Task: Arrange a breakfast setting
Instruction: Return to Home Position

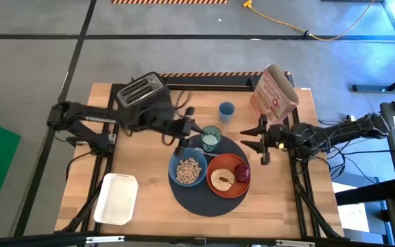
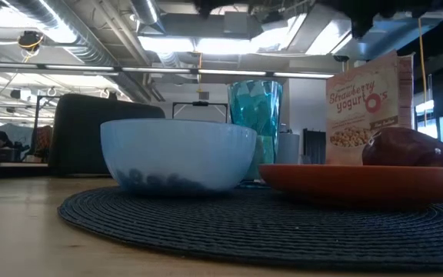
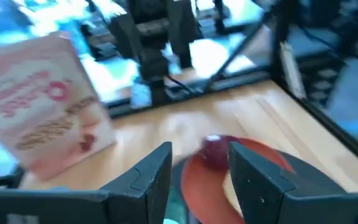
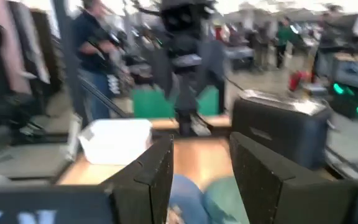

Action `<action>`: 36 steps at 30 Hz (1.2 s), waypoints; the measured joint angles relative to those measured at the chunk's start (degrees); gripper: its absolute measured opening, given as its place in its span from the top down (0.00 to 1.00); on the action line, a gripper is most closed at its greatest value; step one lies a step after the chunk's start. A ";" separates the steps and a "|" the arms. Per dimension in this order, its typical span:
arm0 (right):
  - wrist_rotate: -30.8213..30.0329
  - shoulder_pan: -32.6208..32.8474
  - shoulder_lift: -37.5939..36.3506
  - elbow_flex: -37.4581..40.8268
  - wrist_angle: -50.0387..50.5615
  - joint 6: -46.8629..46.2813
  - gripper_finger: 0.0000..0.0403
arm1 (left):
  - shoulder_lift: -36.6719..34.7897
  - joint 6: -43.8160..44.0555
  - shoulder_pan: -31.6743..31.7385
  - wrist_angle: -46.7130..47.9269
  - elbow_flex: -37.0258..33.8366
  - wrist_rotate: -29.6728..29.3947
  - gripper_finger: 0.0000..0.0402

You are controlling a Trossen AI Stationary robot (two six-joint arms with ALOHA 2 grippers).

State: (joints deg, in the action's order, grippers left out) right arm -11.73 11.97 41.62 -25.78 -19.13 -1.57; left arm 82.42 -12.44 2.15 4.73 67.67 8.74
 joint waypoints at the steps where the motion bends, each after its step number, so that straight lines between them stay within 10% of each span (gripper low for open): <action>1: -1.10 -0.57 0.46 0.05 1.34 -1.03 0.64 | -1.48 0.73 -0.56 -5.14 -4.37 -2.16 0.62; 7: -0.63 -4.50 4.77 0.11 2.63 -2.40 0.64 | -9.87 4.94 -3.81 -21.75 -22.78 -20.36 0.62; 15: 20.42 -9.00 1.59 0.09 2.50 -1.88 0.75 | -24.67 13.09 -7.09 -35.32 -42.03 -21.98 0.66; 24: 14.75 -8.99 -12.97 7.83 4.72 -2.46 0.99 | -38.81 15.50 -11.74 -29.84 -49.30 -27.80 0.70; 36: 12.31 -9.01 -27.88 12.86 11.72 -4.63 1.00 | -47.88 13.49 -13.15 -28.77 -54.51 -31.77 0.87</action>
State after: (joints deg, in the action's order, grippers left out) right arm 0.58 2.96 13.74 -12.92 -7.41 -6.20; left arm 34.54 1.04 -11.00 -24.05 13.16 -23.03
